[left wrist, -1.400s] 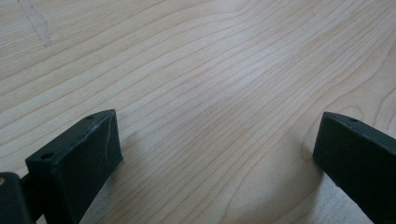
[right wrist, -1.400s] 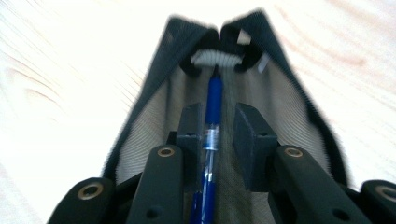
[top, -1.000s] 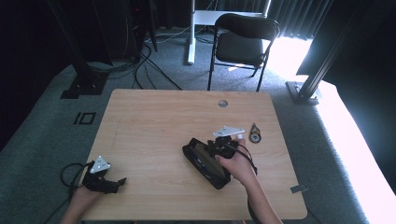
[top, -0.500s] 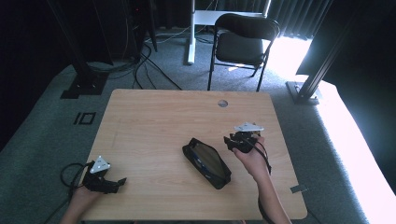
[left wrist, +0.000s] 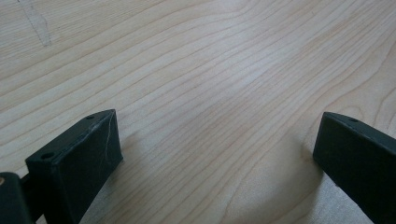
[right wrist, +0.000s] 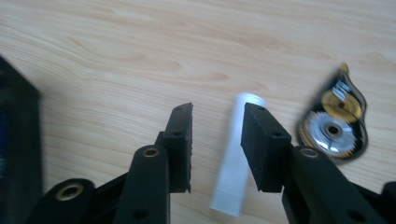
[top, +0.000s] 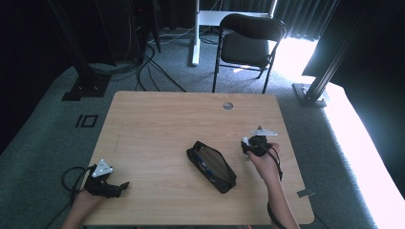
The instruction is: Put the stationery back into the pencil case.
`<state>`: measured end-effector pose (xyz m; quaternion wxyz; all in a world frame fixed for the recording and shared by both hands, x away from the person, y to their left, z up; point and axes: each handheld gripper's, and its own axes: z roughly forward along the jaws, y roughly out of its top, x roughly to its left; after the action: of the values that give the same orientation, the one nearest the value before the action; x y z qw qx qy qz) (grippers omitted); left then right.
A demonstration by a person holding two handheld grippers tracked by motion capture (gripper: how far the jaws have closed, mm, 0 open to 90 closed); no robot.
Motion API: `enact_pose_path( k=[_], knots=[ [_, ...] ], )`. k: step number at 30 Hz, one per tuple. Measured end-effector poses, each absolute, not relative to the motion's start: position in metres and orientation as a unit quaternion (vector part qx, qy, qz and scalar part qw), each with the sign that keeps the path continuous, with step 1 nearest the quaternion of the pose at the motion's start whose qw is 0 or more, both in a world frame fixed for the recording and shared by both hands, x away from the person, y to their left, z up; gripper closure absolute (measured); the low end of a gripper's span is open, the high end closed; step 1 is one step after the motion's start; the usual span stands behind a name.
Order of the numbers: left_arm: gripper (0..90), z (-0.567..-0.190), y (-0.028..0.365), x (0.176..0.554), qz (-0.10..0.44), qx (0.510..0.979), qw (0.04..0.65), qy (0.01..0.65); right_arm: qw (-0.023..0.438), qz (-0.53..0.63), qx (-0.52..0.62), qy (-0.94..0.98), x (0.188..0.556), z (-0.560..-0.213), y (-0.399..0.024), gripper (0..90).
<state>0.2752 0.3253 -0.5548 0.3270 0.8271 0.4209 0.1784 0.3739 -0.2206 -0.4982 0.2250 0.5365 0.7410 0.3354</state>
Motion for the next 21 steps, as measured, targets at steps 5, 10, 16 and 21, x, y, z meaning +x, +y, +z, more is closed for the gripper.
enact_pose_path(
  k=[5, 10, 16, 21],
  knots=[
    [1.2, -0.555, 0.325, 0.275, 0.178, 0.827, 0.327, 0.421, 0.219, 0.32, 0.556, 0.735, 0.382, -0.514, -0.227, 58.9],
    [1.2, -0.555, 0.325, 0.275, 0.178, 0.827, 0.327, 0.421, 0.216, 0.309, 0.566, 0.733, 0.387, -0.525, -0.229, 58.9],
    [1.2, -0.555, 0.325, 0.275, 0.178, 0.827, 0.327, 0.421, 0.211, 0.3, 0.57, 0.735, 0.391, -0.534, -0.228, 59.9],
    [1.2, -0.555, 0.325, 0.275, 0.178, 0.827, 0.327, 0.421, 0.213, 0.29, 0.571, 0.738, 0.392, -0.538, -0.226, 61.2]
  ],
)
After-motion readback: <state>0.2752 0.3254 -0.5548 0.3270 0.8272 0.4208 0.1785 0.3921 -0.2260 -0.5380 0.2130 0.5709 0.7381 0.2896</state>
